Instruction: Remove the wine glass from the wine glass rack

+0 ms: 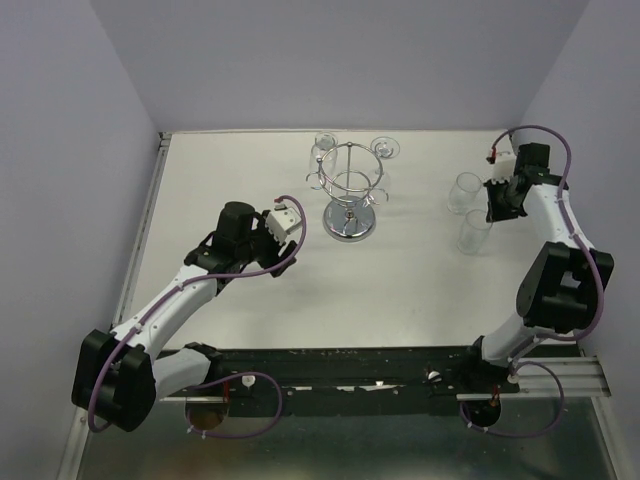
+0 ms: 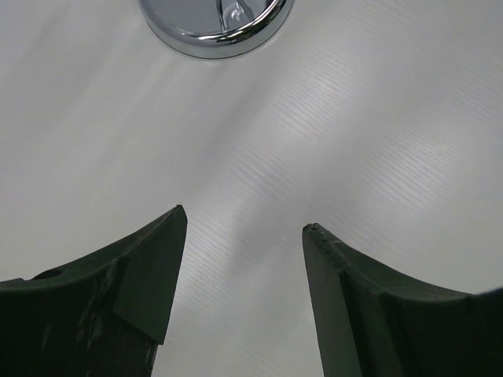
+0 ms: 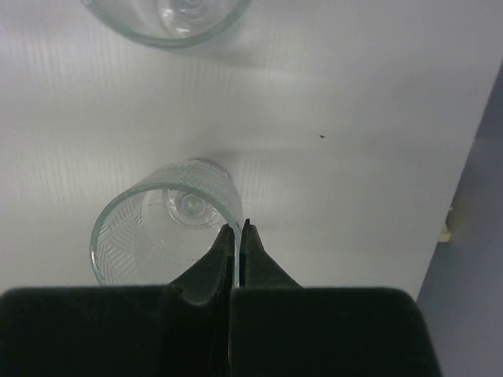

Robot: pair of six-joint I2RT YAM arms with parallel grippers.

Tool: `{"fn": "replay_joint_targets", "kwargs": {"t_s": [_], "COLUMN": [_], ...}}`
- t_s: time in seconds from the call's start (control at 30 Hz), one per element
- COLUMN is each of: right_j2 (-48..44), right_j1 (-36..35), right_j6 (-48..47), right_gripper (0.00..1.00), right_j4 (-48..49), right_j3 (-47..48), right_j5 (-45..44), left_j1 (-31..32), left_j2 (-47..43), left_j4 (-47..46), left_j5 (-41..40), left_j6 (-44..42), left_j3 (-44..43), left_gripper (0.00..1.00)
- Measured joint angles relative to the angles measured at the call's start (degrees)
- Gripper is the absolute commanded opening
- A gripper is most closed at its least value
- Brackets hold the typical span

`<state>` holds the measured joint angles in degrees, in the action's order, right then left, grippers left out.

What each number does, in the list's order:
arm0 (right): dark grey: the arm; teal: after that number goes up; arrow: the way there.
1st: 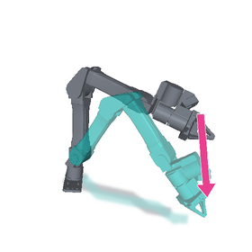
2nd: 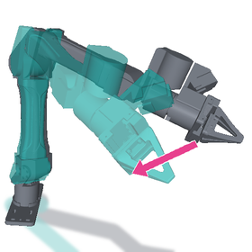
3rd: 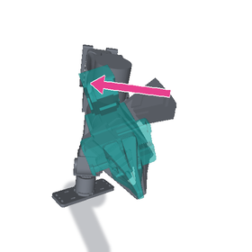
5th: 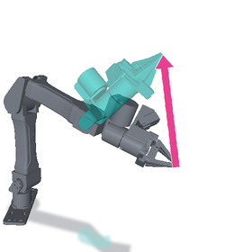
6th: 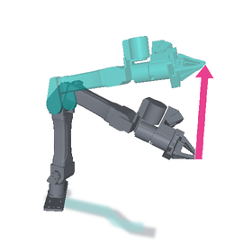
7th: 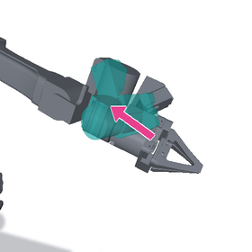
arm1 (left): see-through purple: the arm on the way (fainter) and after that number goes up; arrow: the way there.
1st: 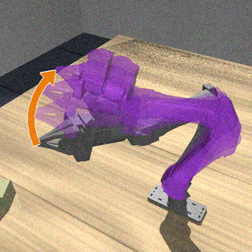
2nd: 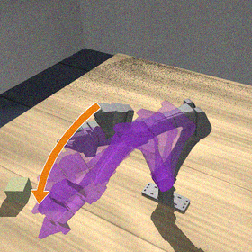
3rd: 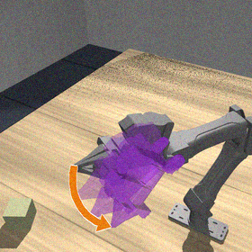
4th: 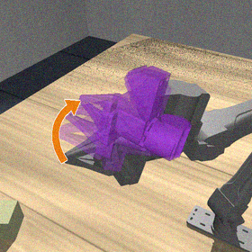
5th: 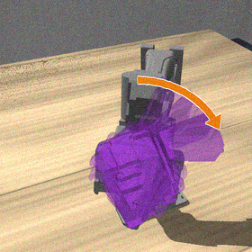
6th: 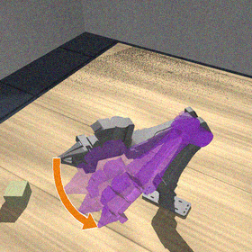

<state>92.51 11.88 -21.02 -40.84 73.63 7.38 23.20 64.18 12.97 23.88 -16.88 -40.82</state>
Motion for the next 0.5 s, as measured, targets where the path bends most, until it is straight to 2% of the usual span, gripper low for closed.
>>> {"fn": "replay_joint_targets", "kwargs": {"t_s": [0.2, 0.5], "right_j2": [7.0, 16.5], "right_j1": [4.8, 7.1], "right_j6": [-0.7, -1.1], "right_gripper": [0.01, 0.01], "right_j4": [-1.6, -2.5], "right_j3": [8.6, 19.7], "right_j5": [-1.4, -2.0], "left_j1": [-0.7, -4.5], "left_j2": [-0.2, -0.2], "left_j4": [0.0, 0.7], "left_j5": [0.0, -0.1], "left_j6": [-0.7, -2.4], "left_j3": [0.0, 0.0], "left_gripper": [0.76, 0.76]}}
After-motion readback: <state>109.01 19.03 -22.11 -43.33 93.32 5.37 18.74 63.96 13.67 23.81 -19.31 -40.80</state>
